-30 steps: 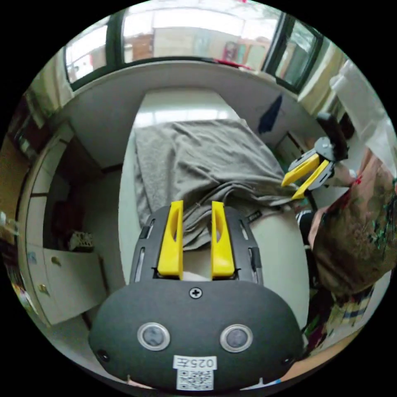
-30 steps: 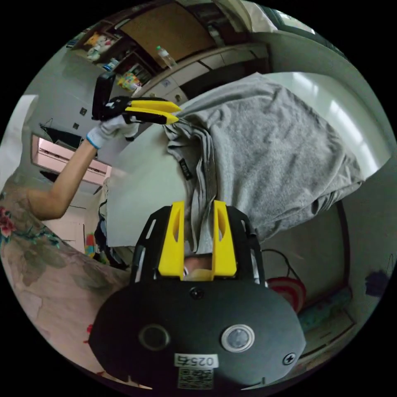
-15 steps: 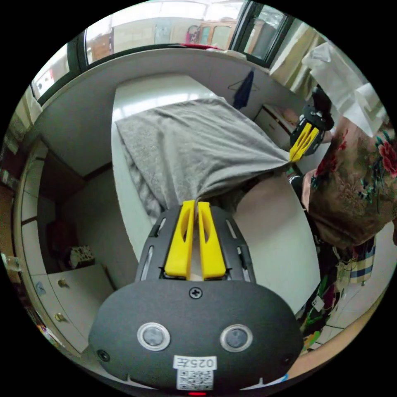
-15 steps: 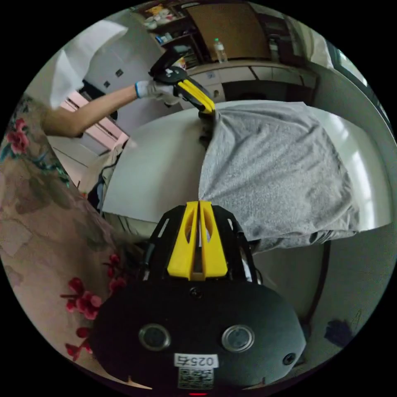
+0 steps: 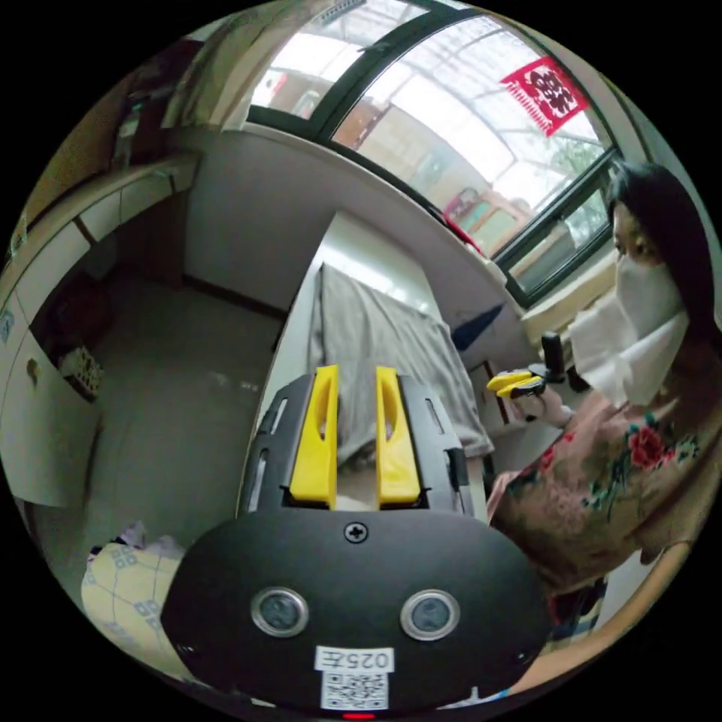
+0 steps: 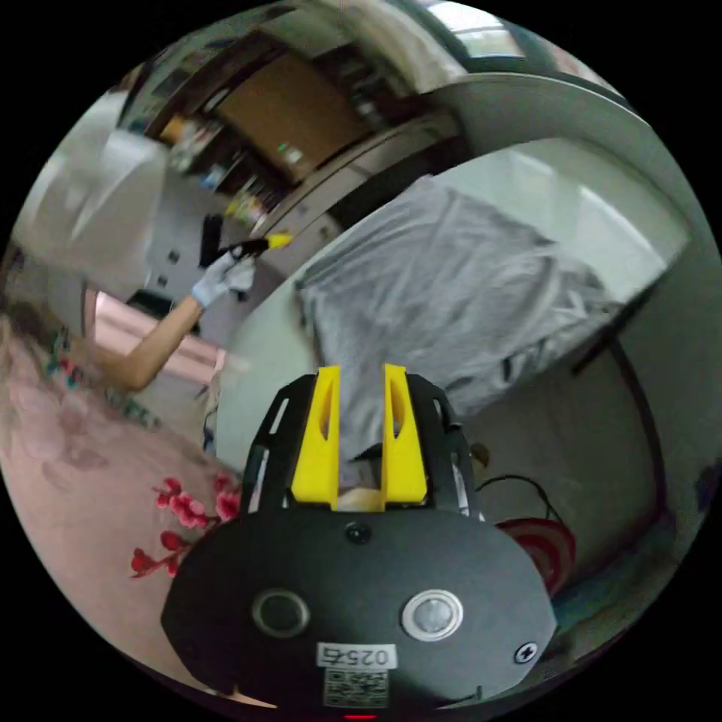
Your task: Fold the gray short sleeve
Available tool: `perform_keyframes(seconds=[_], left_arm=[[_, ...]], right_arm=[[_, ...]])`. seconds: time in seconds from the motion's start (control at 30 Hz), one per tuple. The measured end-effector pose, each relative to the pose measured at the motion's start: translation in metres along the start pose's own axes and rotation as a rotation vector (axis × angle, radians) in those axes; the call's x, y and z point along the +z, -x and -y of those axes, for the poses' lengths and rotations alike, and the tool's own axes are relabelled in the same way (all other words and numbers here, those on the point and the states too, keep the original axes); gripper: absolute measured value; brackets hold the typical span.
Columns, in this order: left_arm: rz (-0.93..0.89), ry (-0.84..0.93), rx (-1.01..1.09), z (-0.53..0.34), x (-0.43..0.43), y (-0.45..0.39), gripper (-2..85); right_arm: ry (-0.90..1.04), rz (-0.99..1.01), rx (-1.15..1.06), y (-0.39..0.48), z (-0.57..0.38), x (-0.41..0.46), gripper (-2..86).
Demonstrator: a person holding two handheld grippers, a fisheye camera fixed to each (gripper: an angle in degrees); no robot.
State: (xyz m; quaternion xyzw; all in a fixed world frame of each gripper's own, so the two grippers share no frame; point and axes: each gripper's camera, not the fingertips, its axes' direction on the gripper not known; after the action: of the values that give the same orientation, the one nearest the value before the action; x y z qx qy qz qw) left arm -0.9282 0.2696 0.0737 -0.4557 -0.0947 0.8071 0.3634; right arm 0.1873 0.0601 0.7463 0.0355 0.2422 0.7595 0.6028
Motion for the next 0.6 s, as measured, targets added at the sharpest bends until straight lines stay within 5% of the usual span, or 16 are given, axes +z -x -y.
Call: perform_keyframes(seconds=[0.23, 0.6], left_arm=[[-0.087, 0.099, -0.145, 0.136, 0.144, 0.048, 3.8], [-0.063, 0.356, -0.253, 0.207, 0.272, 0.084, 3.8]], right_arm=[[-0.356, 0.094, 0.502, -0.130, -0.021, -0.008, 10.4], [-0.355, 0.314, 0.676, -0.190, -0.037, 0.058, 11.2]])
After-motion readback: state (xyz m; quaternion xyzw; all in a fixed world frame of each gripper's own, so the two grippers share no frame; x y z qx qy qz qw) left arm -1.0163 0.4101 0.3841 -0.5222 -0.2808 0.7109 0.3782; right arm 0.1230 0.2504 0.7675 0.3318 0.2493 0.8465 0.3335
